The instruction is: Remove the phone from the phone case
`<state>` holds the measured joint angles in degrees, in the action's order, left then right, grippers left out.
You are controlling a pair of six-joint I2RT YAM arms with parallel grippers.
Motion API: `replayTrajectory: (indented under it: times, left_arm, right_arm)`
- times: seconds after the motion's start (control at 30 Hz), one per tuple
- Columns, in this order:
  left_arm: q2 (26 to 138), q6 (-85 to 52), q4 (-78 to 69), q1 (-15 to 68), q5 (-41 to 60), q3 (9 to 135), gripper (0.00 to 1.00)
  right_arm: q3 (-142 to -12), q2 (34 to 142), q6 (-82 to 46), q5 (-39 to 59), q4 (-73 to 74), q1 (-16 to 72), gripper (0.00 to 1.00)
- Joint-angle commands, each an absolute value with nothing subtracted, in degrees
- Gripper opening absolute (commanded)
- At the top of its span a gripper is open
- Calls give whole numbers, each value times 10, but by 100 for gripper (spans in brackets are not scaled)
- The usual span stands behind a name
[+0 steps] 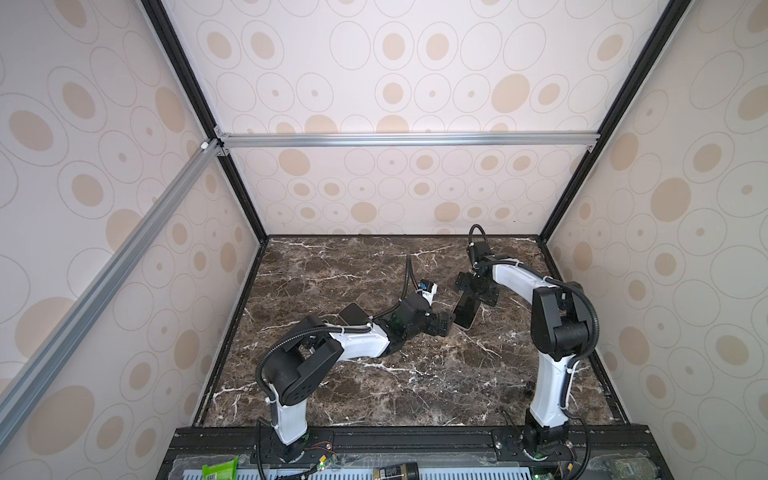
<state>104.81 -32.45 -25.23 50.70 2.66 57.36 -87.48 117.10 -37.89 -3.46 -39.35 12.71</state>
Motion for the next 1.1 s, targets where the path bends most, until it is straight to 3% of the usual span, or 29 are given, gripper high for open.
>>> replayTrajectory:
  times: [0.0,0.67,1.07]
  left_arm:
    - [1051,-335,-265,512,30,598,99]
    - [1063,-332,-247,512,36,612,99]
    - [1055,-342,-257,512,38,594,99]
  right_arm:
    - [-900,1190,-397,-53,-446,133,100]
    - [-939,1248,-398,-48,-491,135,94]
    - [-923,1257,-407,-31,-484,135,82]
